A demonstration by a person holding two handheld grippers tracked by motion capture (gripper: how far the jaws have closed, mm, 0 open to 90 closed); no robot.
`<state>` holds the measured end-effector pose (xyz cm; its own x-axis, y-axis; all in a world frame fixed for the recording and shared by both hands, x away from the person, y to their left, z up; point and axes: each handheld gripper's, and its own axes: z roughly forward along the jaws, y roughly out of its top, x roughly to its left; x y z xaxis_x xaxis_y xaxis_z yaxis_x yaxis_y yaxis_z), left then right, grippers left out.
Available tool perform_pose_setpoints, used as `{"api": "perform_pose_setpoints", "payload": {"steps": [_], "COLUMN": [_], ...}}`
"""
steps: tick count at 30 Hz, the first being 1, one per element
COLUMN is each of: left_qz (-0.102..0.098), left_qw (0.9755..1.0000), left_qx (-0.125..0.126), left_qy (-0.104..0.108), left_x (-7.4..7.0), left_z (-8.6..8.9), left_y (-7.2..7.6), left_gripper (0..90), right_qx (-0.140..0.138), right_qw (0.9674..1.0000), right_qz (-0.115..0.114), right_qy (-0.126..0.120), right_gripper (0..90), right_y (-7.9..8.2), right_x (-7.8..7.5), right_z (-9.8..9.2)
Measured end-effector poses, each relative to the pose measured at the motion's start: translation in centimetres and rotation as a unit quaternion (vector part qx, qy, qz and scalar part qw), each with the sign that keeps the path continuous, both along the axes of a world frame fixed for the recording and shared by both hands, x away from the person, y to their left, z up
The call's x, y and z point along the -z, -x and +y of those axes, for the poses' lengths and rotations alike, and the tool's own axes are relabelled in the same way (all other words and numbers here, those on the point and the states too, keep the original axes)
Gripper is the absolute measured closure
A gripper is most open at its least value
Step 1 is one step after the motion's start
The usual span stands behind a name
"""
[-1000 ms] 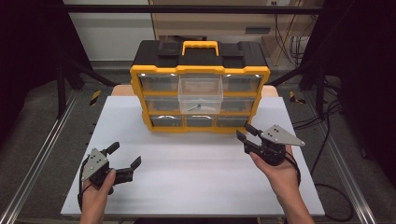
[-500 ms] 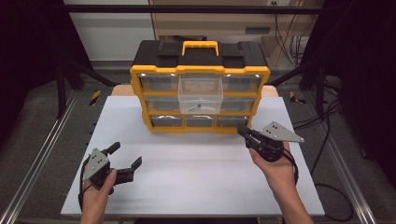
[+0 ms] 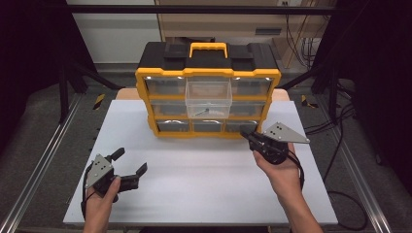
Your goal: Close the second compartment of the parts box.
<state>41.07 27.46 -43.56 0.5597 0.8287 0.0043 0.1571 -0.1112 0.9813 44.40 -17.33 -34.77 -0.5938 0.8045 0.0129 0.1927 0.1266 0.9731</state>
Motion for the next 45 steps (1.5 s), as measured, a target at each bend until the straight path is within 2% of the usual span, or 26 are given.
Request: {"api": "perform_pose_setpoints", "payload": {"steps": [17, 20, 31, 45], "left_qz": [0.001, 0.002, -0.005, -0.001], "left_qw": [1.0, 1.0, 1.0, 1.0], "left_qx": [0.002, 0.002, 0.002, 0.003], "left_qy": [0.0, 0.0, 0.006, 0.006], "left_x": [0.0, 0.0, -0.1, 0.0], "left_z": [-0.1, -0.1, 0.0, 0.0], "left_y": [0.0, 0.0, 0.1, 0.0], "left_gripper": [2.9, 2.8, 2.6, 2.6], "right_qx": [-0.016, -0.023, -0.026, -0.031], "right_qw": [0.9998, 0.9997, 0.9996, 0.9995], "right_qz": [0.0, 0.002, 0.0, -0.007], "right_qy": [-0.009, -0.002, -0.006, -0.005], "right_gripper": [90.0, 90.0, 90.0, 90.0], "right_y": [-0.7, -0.8, -1.1, -2.0], "right_x": [-0.3, -0.2, -0.3, -1.0], "right_z": [2.5, 3.1, 3.9, 5.7]}}
